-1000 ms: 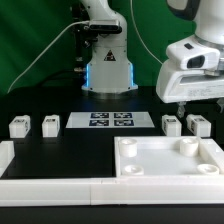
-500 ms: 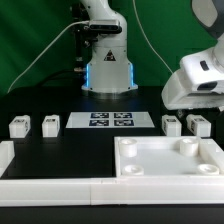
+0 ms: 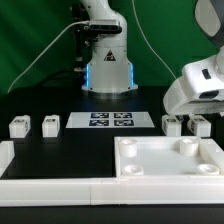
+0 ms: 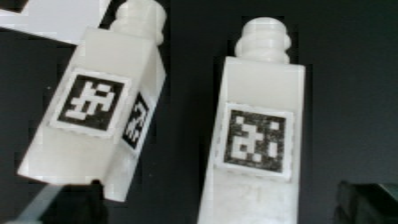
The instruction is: Assemble one leg
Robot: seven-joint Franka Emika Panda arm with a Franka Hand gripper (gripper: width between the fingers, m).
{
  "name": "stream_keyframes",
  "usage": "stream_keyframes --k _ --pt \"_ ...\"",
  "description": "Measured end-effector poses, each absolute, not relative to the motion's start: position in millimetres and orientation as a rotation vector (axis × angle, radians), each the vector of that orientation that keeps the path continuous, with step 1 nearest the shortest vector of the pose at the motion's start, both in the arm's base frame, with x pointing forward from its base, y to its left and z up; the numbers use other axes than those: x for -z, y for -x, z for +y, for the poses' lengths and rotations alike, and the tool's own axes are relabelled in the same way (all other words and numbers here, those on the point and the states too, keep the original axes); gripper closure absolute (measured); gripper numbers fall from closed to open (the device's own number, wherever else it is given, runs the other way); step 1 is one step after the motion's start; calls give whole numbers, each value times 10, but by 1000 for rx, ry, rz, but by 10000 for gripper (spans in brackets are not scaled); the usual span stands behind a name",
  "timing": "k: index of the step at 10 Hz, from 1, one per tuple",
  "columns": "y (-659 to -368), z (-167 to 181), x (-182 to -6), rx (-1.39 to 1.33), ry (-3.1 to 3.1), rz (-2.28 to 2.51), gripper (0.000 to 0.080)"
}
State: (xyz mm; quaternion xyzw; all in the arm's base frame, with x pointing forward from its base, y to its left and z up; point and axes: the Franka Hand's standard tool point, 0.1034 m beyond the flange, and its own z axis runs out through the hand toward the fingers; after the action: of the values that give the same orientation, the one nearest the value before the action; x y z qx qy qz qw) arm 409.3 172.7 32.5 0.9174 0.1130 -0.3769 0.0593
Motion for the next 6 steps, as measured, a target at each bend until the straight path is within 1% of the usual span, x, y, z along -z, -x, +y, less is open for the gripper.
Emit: stream_keyframes --k 1,2,3,6 --pt "-4070 1728 -318 1300 -2684 340 150" --pt "-4111 1750 -286 1404 -2620 338 150" --pt "-4162 1778 -238 1418 -2614 338 150" --pt "-4152 1795 -242 1415 -2613 345 150"
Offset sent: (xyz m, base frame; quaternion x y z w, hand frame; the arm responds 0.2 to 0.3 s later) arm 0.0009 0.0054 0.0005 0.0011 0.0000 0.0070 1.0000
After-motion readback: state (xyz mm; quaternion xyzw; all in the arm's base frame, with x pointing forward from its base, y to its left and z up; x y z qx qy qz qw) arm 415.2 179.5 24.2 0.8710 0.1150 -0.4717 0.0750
